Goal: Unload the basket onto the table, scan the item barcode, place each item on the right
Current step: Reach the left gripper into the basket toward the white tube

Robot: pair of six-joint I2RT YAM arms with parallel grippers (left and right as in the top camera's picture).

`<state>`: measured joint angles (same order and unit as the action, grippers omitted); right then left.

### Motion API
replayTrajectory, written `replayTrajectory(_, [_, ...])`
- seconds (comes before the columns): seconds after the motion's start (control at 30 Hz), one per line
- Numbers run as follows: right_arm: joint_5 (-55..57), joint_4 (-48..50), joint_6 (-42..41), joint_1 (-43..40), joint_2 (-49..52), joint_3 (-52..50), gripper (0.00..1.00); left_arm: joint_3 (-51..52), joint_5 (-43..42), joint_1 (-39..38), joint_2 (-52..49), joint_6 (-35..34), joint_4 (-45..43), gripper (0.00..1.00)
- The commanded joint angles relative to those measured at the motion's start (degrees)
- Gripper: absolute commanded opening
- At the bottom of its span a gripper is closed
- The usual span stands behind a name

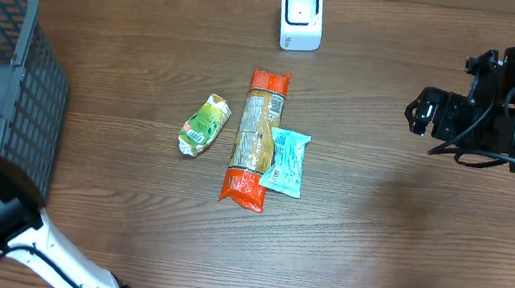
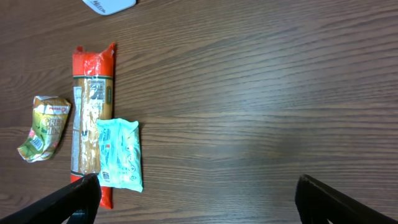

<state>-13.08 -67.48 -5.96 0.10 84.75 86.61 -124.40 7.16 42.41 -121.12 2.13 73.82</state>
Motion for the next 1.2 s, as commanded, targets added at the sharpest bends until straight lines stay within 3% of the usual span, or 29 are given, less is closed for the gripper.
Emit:
replayTrajectory(0.0, [0.57,0.52,0.28,-0.11,0.24,0.76,1.0,0.13,3.23,-0.04,-4.15,1.14,-0.87,0.84])
replayTrajectory(0.37, [0.57,-0.59,0.24,-0.11,0.24,0.76,1.0,0.13,5.46,0.33,-12.37,5.64,-9.33,0.86])
replayTrajectory(0.67, [0.57,0.13,0.24,-0.11,0.24,0.76,1.0,0.24,4.87,1.03,-13.35,11.26,-16.76,0.88])
replayTrajectory(0.9, [0.55,0.44,0.22,-0.11,0.24,0.76,1.0,5.66,5.49,3.41,-13.53,14.64,-15.61,0.77])
replayTrajectory(1.17, [0.55,1.16,0.22,-0.11,0.24,0.76,1.0,15.5,5.51,4.92,-13.55,15.93,-18.75,0.74])
